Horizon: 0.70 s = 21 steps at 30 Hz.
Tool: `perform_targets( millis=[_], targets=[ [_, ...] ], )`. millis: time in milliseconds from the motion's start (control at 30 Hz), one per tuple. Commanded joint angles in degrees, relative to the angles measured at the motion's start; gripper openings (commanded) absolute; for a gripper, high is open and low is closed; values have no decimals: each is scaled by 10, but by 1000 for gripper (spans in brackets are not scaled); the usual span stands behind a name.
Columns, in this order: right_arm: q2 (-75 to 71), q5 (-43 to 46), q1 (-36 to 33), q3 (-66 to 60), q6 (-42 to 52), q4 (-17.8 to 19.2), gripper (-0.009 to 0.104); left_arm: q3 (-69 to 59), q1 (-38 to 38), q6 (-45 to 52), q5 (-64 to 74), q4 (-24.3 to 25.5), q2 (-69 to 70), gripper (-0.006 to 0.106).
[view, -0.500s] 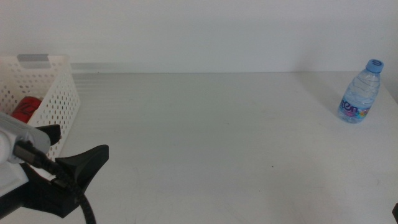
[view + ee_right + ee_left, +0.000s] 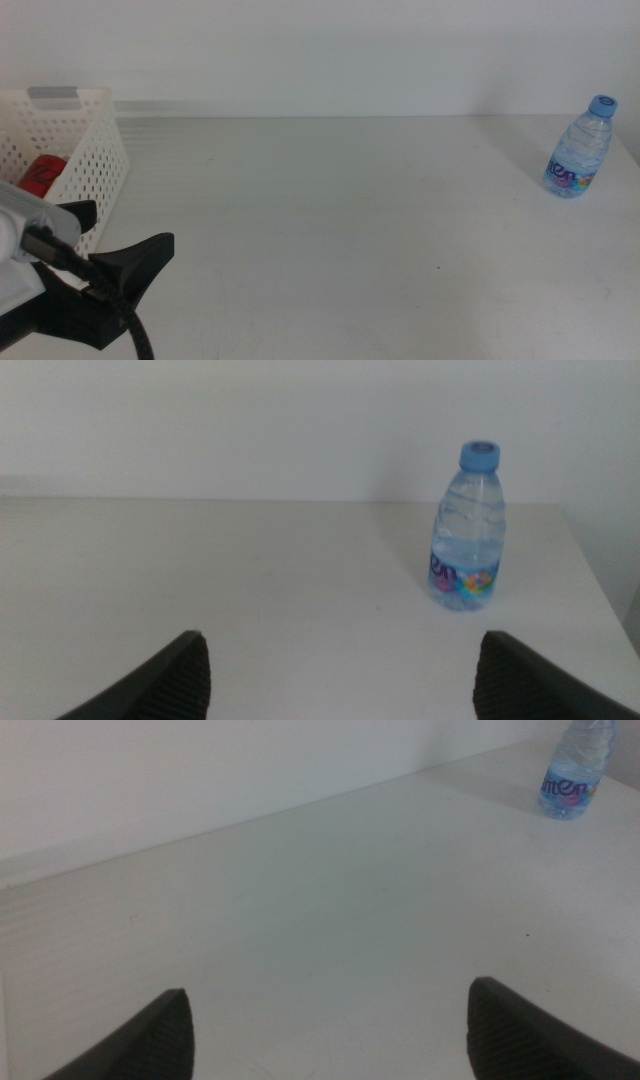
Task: Use arms to grab the bottles and put them into the dustbin to the left of the table.
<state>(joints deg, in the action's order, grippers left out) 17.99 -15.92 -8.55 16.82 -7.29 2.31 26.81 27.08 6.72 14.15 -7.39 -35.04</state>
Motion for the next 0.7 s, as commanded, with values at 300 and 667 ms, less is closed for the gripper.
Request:
perform_targets(
  millis=[300,667],
  targets=[
    [213,138,6,118,2,10,95,17,2,-8,-42,-3,1,90],
    [339,211,6,117,2,10,95,17,2,-8,-42,-3,1,90]
  ],
)
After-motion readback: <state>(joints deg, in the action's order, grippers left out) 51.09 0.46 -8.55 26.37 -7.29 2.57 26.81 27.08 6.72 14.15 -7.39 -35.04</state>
